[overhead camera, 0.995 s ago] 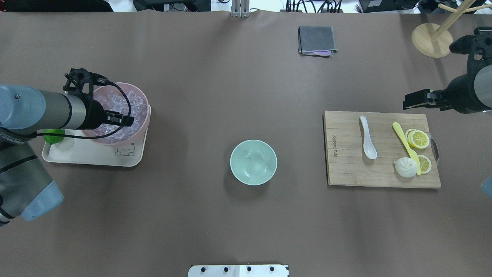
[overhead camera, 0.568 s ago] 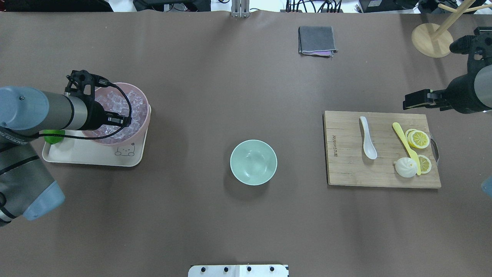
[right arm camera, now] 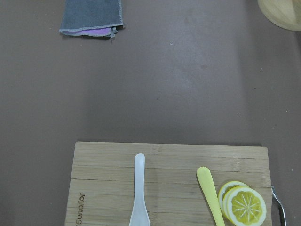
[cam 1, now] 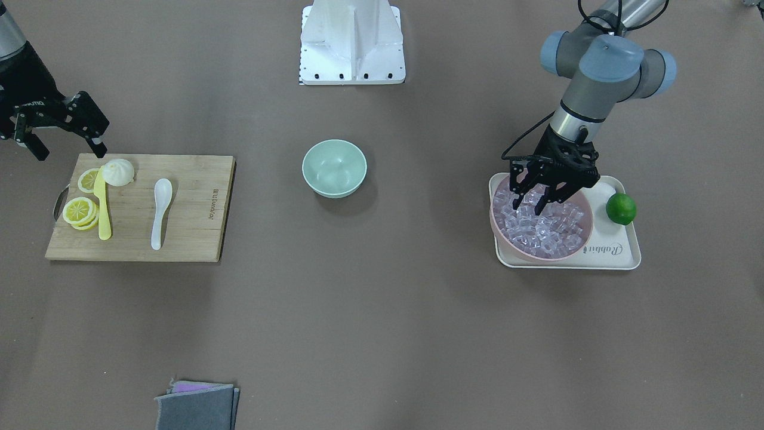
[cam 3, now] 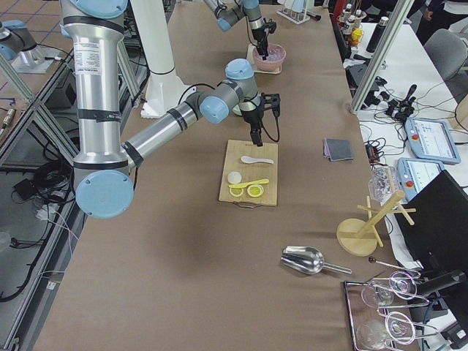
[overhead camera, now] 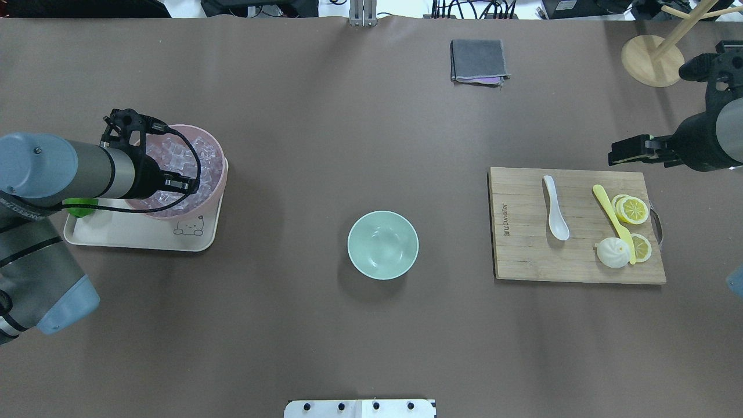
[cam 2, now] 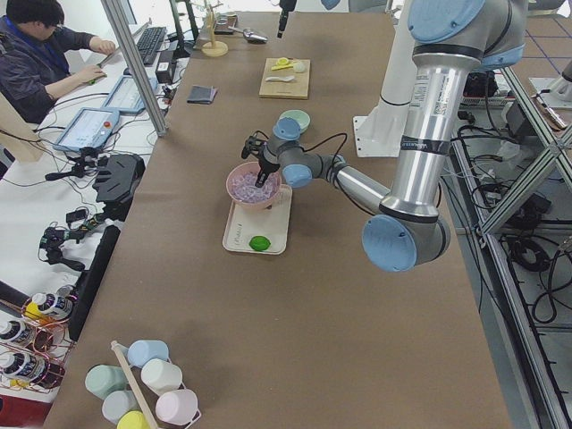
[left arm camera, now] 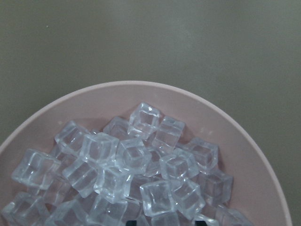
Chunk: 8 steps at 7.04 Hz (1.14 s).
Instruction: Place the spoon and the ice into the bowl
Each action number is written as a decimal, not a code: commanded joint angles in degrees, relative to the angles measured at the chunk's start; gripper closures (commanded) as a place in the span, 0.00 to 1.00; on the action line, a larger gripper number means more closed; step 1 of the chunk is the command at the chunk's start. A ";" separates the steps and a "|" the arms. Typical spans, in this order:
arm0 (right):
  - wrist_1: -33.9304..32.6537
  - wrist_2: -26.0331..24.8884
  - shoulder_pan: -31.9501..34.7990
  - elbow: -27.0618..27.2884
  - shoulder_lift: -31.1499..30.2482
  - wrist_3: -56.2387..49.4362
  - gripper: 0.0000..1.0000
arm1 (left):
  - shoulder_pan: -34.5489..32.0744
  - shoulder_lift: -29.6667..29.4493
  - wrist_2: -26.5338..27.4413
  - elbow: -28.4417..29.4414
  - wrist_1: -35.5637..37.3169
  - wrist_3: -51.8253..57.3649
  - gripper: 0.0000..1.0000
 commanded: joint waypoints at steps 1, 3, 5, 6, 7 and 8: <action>0.00 0.00 -0.06 0.02 0.00 0.00 0.00 | 0.42 0.08 -0.04 -0.01 0.07 -0.08 0.49; 0.00 0.00 -0.15 0.02 0.00 0.00 0.00 | 0.51 -0.01 -0.05 -0.01 0.07 -0.08 0.53; 0.00 0.00 -0.06 0.02 -0.09 0.00 0.00 | 0.51 -0.10 -0.13 -0.62 0.07 -0.08 0.55; 0.00 0.00 -0.15 0.02 -0.09 0.00 0.00 | 0.51 -0.10 -0.48 -0.98 0.07 0.01 0.55; 0.00 0.00 -0.15 0.02 -0.09 0.00 0.00 | 0.42 0.08 -0.57 -1.07 0.07 0.01 0.55; 0.00 0.00 -0.15 0.02 -0.09 0.00 0.00 | 0.16 0.08 -0.83 -1.16 0.07 0.09 0.55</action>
